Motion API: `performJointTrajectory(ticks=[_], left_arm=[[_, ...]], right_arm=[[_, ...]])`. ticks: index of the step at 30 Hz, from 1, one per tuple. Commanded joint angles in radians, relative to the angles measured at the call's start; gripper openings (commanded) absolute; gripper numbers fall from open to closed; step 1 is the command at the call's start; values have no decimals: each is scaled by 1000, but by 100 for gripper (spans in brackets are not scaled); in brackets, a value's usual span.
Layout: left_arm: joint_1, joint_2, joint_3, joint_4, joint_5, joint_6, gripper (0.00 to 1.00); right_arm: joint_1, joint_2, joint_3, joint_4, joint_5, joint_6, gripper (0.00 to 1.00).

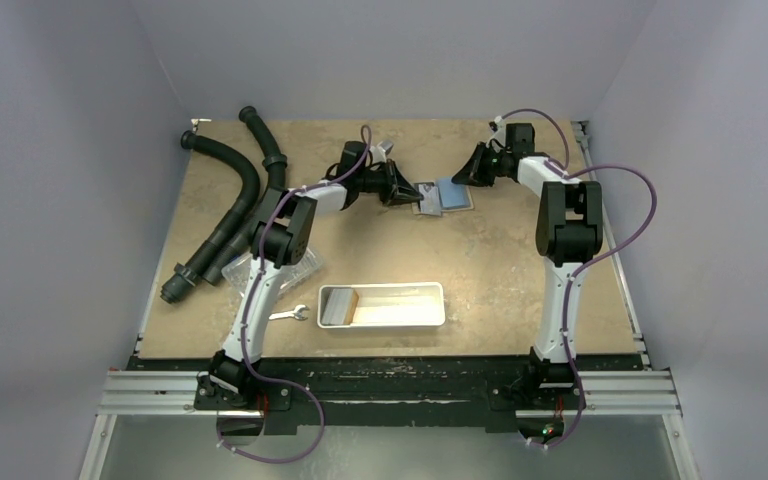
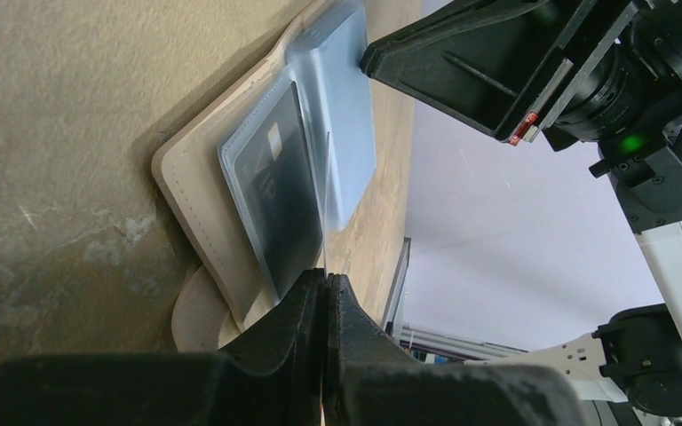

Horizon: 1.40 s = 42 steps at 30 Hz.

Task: Put the credit cards into the card holder
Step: Insert the credit card into the card holder.

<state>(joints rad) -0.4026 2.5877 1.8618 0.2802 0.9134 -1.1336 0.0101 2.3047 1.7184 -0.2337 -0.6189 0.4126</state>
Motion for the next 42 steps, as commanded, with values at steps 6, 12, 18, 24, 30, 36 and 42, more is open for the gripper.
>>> performJointTrajectory(ticks=[6,12,18,24,30,36,42], left_arm=[[6,17,62,75,49,-23,0],[4,48,94,47,52,-20,0],[4,43,84,35,41,-9,0],[4,44,80,47,49,-13,0],[2,70,83,106,71,-69,0],[-1,107,122,181,91,-139,0],[-1,135,156,199,72,-173,0]], right_arm=[[-7,-2,14,-47,68,-51,0],[-7,1,17,-47,61,-49,0],[-7,1,15,-47,62,-51,0],[-7,6,14,-46,56,-50,0],[-7,5,12,-47,51,-50,0],[-7,12,14,-51,52,-49,0],[-7,12,11,-54,50,-51,0]])
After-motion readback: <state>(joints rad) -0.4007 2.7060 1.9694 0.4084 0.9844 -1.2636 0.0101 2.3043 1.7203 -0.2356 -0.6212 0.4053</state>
